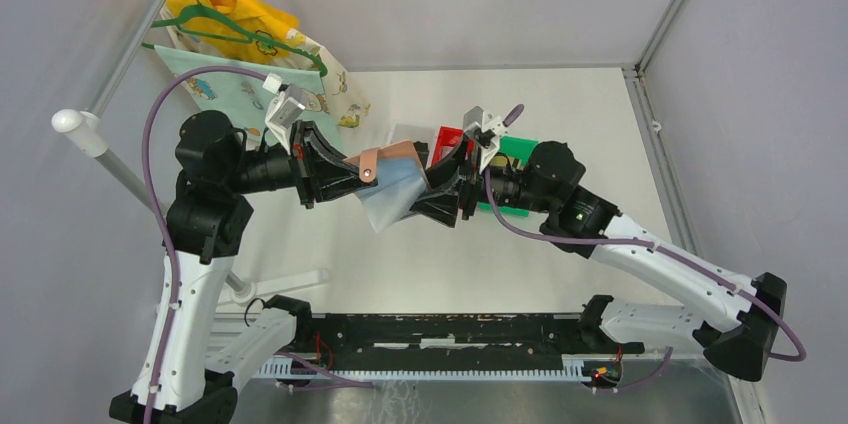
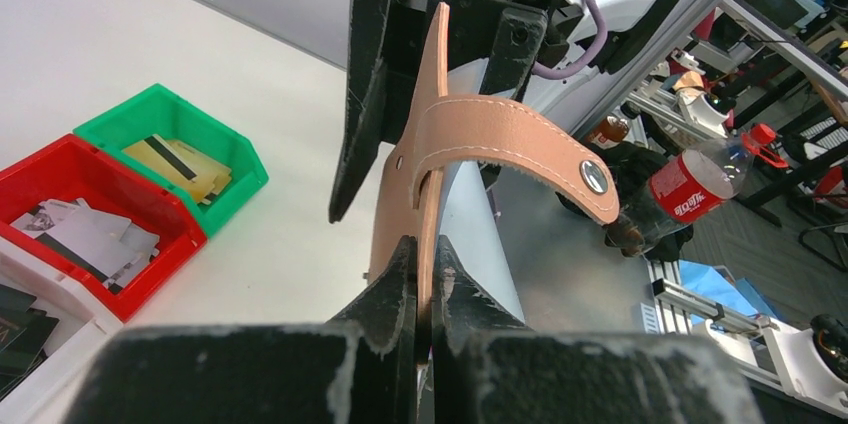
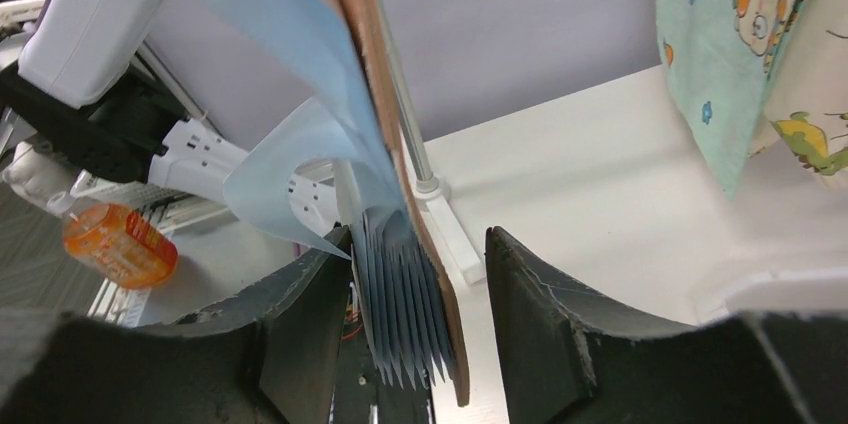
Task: Take the credit cards out of the card holder
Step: Remove the credit card from the card holder.
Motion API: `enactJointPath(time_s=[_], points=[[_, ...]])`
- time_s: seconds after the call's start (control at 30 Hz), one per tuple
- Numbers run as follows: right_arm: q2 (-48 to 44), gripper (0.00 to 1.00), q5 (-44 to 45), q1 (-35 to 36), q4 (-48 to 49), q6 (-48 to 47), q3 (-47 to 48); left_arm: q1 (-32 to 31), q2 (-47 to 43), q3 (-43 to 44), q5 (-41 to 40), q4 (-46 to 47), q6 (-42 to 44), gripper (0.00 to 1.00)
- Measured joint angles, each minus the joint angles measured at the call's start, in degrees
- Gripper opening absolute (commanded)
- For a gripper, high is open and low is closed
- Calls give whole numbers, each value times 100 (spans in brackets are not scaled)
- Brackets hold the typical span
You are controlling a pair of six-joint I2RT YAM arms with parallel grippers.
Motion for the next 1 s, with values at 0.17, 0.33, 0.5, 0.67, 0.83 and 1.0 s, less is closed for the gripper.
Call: enactJointPath(time_s=[0.17, 0.33, 0.5, 0.67, 0.83, 1.0], points=[[184, 59, 216, 2, 195, 232, 151, 0, -2, 0, 39, 4, 0, 2], [433, 56, 94, 7, 535, 498, 376, 0, -20, 0, 129, 4, 0, 2], [520, 51, 17, 13, 844, 743, 420, 0, -37, 0, 199, 7, 0, 2], [522, 39, 15, 13, 1178, 992, 417, 0, -48, 0, 306, 11, 0, 2], [560, 11, -55, 13, 1609, 1331, 411, 0, -74, -2, 332, 17, 0, 4], [570, 0, -162, 13, 1873, 1598, 321, 9, -81, -2, 330, 28, 46, 58]])
